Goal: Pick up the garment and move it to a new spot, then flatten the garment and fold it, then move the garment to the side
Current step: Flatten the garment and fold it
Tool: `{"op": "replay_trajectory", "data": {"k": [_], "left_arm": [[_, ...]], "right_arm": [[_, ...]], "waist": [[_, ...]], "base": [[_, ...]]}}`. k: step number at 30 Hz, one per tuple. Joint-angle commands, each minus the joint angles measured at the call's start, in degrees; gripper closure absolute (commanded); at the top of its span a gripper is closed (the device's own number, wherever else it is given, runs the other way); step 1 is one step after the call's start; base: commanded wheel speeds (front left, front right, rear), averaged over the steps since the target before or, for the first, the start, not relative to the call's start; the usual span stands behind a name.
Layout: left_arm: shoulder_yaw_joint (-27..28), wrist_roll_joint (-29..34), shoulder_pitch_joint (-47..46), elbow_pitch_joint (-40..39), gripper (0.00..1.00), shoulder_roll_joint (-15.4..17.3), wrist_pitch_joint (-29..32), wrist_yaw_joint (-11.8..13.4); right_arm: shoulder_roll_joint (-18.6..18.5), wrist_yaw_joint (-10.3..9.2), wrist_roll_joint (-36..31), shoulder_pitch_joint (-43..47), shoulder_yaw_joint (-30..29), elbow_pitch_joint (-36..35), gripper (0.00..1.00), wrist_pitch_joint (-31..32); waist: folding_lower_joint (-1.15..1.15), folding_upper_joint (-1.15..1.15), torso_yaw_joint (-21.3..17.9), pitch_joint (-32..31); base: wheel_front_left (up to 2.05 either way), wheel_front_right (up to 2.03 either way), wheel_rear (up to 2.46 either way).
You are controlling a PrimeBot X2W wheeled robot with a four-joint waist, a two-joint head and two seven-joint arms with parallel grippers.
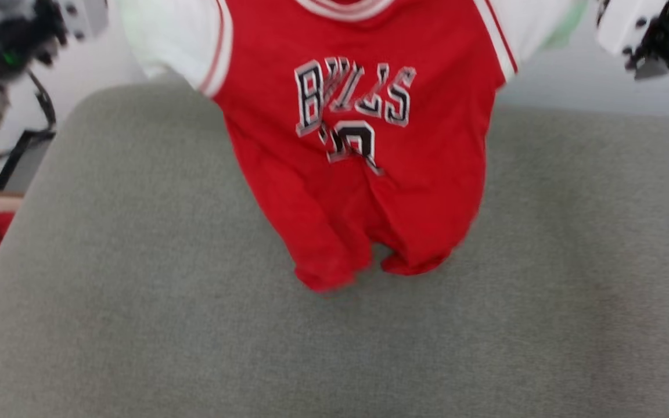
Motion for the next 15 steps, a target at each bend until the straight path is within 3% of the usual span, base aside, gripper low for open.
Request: {"op": "replay_trajectory", "data": {"k": [1,9,15], "left_arm": [[0.18,-0.22,-0.95,0.07,1.00,0.13,-0.54,0.14],[-1.30,-1.74,-5.82,-0.34,1.00,0.60,1.75,0.14],[-2.28,-2.20,-8.83,-1.32,1.00,2.09,3.10,0.14]], "right_arm": [[0.33,0.00,0.88,-0.96,-0.16,0.24,1.00,-1.36],[-0.59,0.00,5.30,-4.90,1.33,0.84,1.00,-3.88],[-2.65,0.00,6.61,-7.63,1.32,0.21,1.00,-2.96]], "waist": [[0.00,0.00,-1.77,-3.05],[0.00,0.00,-2.88,-5.84],[0.00,0.00,-3.74,-3.02]], "base": [[0.00,0.00,0.00],[0.00,0.00,0.00],[0.00,0.00,0.00]]}}
